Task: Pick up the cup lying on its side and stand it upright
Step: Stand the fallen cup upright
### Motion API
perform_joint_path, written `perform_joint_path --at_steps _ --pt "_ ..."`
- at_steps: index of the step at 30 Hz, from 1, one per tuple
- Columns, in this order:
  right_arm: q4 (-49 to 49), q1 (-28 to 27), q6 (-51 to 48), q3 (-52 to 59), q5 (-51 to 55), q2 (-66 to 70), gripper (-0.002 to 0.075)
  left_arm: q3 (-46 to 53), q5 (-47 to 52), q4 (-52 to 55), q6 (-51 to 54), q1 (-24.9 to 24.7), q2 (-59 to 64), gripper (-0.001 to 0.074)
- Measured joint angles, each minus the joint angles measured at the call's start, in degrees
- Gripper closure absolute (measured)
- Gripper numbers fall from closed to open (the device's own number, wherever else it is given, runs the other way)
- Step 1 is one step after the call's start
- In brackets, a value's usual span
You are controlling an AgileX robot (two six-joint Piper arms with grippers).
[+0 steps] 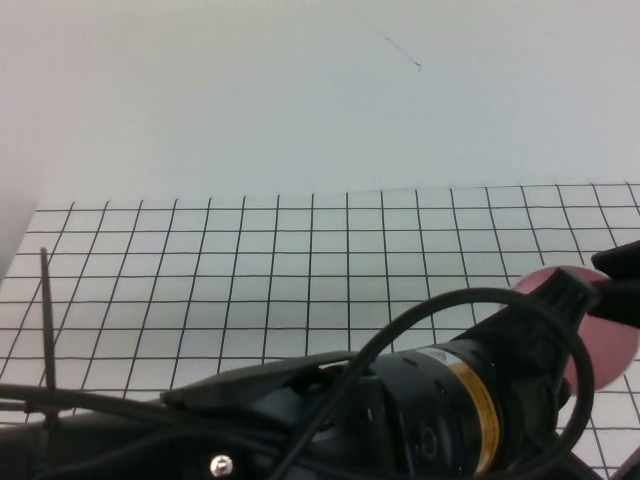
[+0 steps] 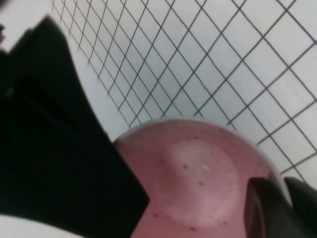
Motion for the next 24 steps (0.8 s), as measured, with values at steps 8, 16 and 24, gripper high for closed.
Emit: perform_joint_path --at_steps 8,16,24 --pt "-0.86 0.39 -1.23 -0.14 -1.23 1.72 0.0685 0.00 -3.55 0.00 -11.55 0.00 -0.23 0.0379" --pt "-3.06 0.60 4.27 -5.00 -3.53 5.38 0.0703 0.00 -7.89 0.00 -26.74 0.00 -0.81 0.0334" --pt "-8.88 0.60 7.94 -13.83 -3.72 16.77 0.0703 0.00 1.48 1.06 -36.46 0.00 -5.68 0.0735"
